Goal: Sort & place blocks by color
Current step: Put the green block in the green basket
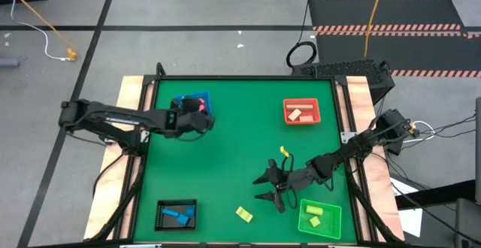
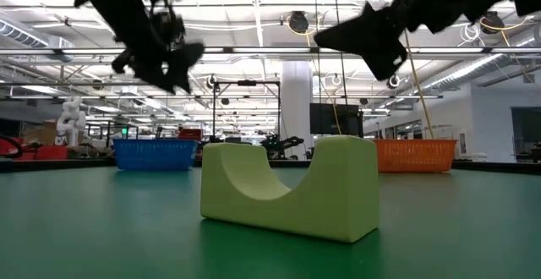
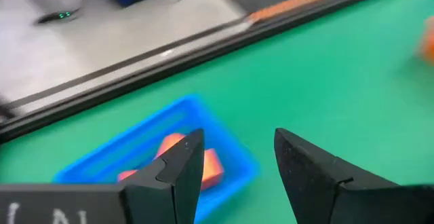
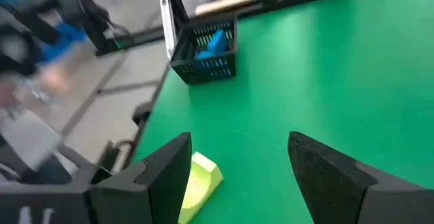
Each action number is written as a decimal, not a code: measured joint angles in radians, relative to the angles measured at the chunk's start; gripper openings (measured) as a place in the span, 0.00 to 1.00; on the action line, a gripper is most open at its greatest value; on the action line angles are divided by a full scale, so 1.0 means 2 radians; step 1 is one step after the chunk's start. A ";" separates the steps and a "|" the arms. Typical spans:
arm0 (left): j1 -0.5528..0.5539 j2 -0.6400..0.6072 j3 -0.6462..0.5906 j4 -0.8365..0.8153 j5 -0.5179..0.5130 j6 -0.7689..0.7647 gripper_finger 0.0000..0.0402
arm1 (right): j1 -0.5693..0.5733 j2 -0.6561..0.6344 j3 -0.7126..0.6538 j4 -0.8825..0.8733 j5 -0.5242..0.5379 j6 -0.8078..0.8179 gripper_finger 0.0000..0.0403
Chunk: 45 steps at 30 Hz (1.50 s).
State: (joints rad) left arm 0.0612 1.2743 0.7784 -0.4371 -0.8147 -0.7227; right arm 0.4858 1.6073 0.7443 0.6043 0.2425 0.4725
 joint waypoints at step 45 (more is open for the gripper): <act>-0.354 -0.035 0.001 0.262 0.024 0.084 0.45 | 0.041 0.263 0.148 0.053 -0.094 -0.156 0.28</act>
State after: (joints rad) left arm -0.6468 1.2041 0.7795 0.0864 -0.7670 -0.5549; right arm 0.5671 2.1326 1.0405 0.7103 0.0547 0.1606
